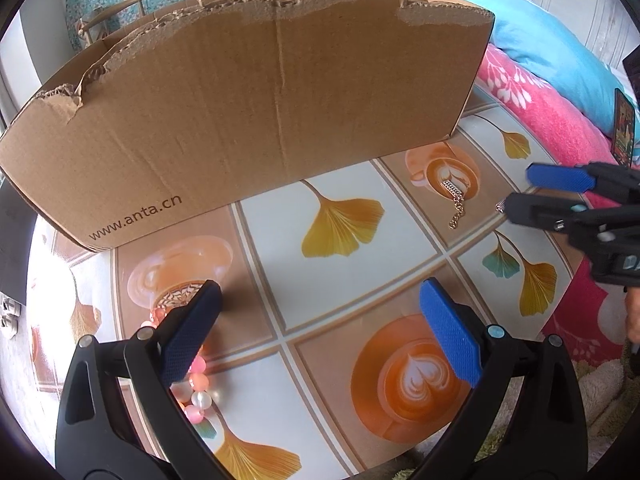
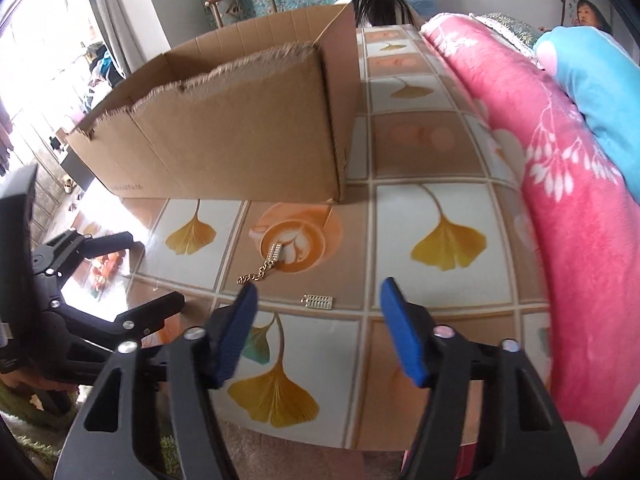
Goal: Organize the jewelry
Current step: 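Close the right tool on the silver spring charm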
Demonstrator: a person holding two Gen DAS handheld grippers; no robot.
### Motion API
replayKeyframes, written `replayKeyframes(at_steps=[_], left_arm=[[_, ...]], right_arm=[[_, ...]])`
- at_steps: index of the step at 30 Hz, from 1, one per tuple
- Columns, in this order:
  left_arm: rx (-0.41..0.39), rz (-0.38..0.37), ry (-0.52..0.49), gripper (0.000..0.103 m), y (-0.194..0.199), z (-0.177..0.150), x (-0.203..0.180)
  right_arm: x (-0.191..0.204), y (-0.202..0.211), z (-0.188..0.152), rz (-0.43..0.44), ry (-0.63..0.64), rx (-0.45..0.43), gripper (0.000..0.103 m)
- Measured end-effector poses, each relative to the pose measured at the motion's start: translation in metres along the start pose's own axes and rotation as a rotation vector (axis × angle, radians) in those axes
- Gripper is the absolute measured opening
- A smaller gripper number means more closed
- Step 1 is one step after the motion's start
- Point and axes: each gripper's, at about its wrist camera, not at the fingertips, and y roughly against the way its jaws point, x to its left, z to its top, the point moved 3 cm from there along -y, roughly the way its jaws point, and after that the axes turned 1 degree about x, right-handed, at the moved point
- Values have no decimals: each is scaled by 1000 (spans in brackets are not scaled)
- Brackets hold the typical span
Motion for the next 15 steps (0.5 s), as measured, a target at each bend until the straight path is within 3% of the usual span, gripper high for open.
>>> replayKeyframes(at_steps=[3,10,15], left_arm=[[3,0,-1,95,0,0,0],[3,0,-1,95,0,0,0],[4,0,-2,95,0,0,-1]], right_arm=[[1,-8,-2,-2,-9,13,42],[10,-13,-2,-61,55,-9,25],[13,-12,-6,-64,72,-11,20]])
